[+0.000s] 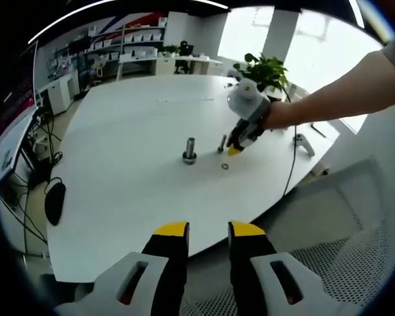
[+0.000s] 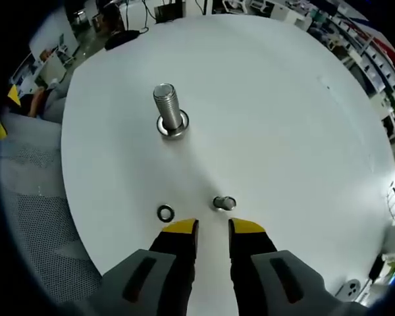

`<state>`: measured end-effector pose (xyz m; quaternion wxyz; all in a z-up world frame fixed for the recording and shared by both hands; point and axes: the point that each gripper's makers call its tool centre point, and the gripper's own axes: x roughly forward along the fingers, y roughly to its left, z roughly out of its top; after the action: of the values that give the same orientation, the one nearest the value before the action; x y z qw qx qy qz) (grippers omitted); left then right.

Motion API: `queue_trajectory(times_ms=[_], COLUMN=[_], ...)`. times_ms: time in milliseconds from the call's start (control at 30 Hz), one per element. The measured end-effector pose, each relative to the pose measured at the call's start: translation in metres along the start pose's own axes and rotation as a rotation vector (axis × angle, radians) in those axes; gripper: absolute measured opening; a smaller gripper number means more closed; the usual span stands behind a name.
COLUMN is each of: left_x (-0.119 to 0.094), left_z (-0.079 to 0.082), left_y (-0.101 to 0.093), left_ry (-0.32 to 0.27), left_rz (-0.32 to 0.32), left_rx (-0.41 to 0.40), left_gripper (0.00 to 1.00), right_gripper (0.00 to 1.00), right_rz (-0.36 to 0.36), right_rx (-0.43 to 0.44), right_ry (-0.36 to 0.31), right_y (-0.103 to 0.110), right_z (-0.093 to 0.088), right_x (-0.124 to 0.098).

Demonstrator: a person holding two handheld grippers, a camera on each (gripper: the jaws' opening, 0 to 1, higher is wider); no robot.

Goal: Place the washer onto the threaded stud by aligning its center hole with the stud, sliding it down to the base, and recovering from edge contact or off-axis alignment until the washer reaches the visible bottom stop.

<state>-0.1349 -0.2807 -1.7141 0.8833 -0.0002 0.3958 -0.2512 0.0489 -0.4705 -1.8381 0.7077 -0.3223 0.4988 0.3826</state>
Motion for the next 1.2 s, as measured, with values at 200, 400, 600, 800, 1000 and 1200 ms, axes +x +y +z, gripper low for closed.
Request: queue_trajectory(times_ms=[200, 400, 600, 800, 1000, 1200], left_x=[0.000, 0.001, -0.002, 0.001, 0.000, 0.001], left_z=[-0.001, -0.007, -0.005, -0.009, -0.006, -0.005], left_y=[0.000, -0.001, 0.003, -0.004, -0.003, -0.005], left_ry=[0.004, 0.034, 0.012, 0.043, 0.027, 0.026], left_rz=[0.001, -0.003, 0.017, -0.012, -0.012, -0.019], left_rx=[0.006, 0.013, -0.005, 0.027, 0.024, 0.032], left_gripper=[0.24, 0.25, 0.25, 0.25, 0.24, 0.23], right_gripper=[0.22, 0.26, 0.27, 0.25, 0.21, 0.19], right_rz=[0.035, 0.072, 0.081, 0.076, 0.111, 0.099], right_rx=[0.043, 0.028, -0.018, -0.049, -0.125, -0.135], right_ry=[-0.024, -0.020, -0.029, 0.034, 0.059, 0.104], right_y=[0.013, 0.036, 0.055, 0.055, 0.052, 0.051], right_z=[-0.009, -0.006, 0.009, 0.002, 0.002, 0.005], right_x=[-0.006, -0.002, 0.007, 0.013, 0.012, 0.014])
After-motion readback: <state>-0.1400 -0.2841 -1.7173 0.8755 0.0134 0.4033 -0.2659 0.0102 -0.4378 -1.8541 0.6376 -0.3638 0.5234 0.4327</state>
